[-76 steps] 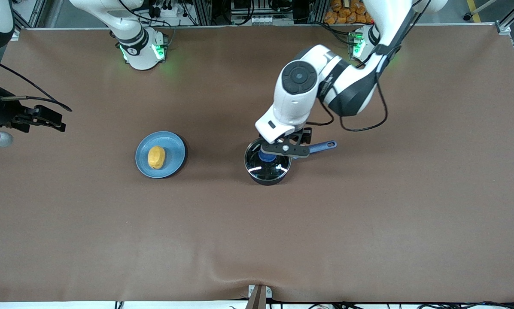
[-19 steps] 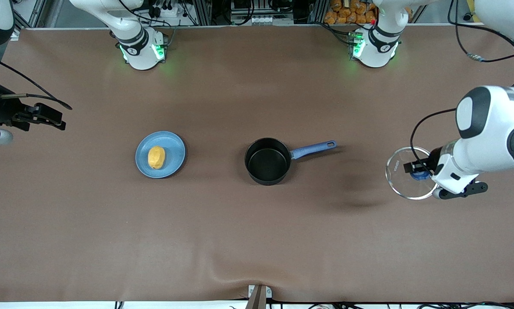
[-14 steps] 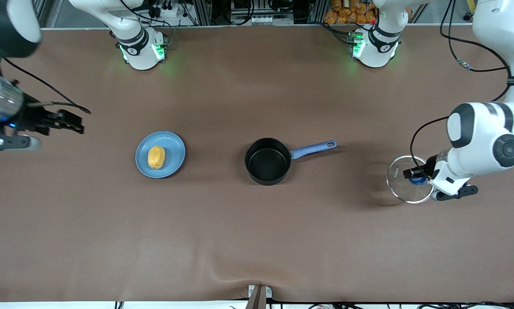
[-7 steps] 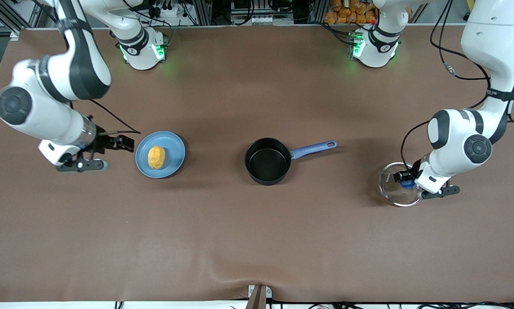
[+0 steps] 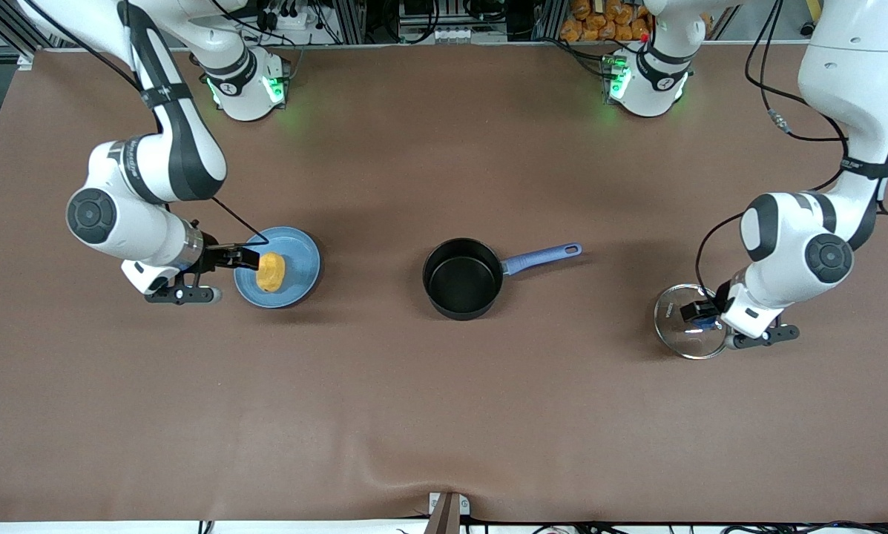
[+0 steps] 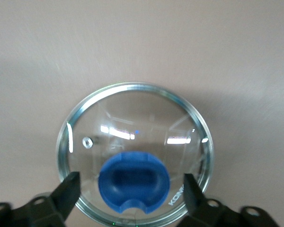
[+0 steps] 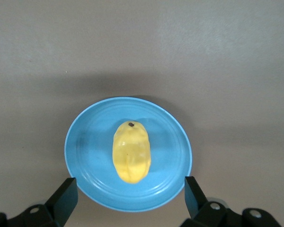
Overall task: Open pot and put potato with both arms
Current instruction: 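Set the lid on the table while the right gripper reaches the potato, then grasp the yellow potato with the right gripper and lift it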
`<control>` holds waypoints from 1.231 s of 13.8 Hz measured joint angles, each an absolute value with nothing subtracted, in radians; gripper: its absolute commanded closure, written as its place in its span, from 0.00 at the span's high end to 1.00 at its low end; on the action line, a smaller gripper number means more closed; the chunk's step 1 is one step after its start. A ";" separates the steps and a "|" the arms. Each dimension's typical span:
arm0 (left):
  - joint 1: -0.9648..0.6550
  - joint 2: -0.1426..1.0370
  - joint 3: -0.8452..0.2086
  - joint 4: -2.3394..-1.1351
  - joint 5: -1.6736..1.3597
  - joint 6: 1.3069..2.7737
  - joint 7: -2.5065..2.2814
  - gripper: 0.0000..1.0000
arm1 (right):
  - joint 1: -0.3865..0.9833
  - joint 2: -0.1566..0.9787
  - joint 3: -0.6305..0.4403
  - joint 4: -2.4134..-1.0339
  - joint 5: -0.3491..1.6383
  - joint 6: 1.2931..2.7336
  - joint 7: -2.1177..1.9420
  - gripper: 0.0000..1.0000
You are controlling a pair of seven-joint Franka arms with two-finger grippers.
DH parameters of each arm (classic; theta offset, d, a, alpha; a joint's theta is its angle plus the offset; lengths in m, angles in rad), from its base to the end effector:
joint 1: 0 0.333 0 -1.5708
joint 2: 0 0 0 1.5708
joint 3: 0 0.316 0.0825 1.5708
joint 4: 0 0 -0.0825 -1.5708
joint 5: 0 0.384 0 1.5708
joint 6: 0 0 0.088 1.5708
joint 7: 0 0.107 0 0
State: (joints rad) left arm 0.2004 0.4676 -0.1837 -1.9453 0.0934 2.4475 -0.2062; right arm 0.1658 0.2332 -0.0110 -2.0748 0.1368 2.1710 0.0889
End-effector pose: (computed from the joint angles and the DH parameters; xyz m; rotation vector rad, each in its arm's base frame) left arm 0.6254 0.0155 0.2470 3.1044 0.2699 0.0659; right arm 0.5583 0.0925 0.3066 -3.0457 0.0290 0.2265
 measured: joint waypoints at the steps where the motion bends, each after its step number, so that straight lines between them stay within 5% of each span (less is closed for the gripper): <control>1: 0.200 0.439 -0.186 -1.930 0.093 2.426 -0.206 1.00 | 0.173 0.244 -0.011 -2.089 0.138 2.197 0.094 1.00; 4: 0.200 0.314 -0.194 -1.850 0.093 2.241 -0.206 1.00 | 0.198 0.276 -0.011 -2.132 0.138 2.289 0.124 1.00; 9: 0.200 0.176 -0.261 -1.551 0.093 1.714 -0.206 1.00 | 0.208 0.309 -0.011 -2.188 0.139 2.379 0.133 1.00; 14: 0.199 0.132 -0.294 -1.418 0.093 1.573 -0.206 1.00 | 0.213 0.346 -0.011 -2.226 0.159 2.465 0.137 1.00; 15: 0.199 0.115 -0.296 -1.415 0.089 1.555 -0.206 1.00 | 0.218 0.353 -0.011 -2.227 0.165 2.470 0.141 0.87; 17: 0.184 0.079 -0.294 -1.415 0.066 1.520 -0.202 1.00 | 0.227 0.357 -0.011 -2.227 0.174 2.473 0.145 0.46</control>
State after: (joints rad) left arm 0.1838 0.0790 -0.2942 -1.4152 0.0662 1.5197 -0.2017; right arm 0.2266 0.3570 -0.0110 -2.2272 0.1737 2.4734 0.1449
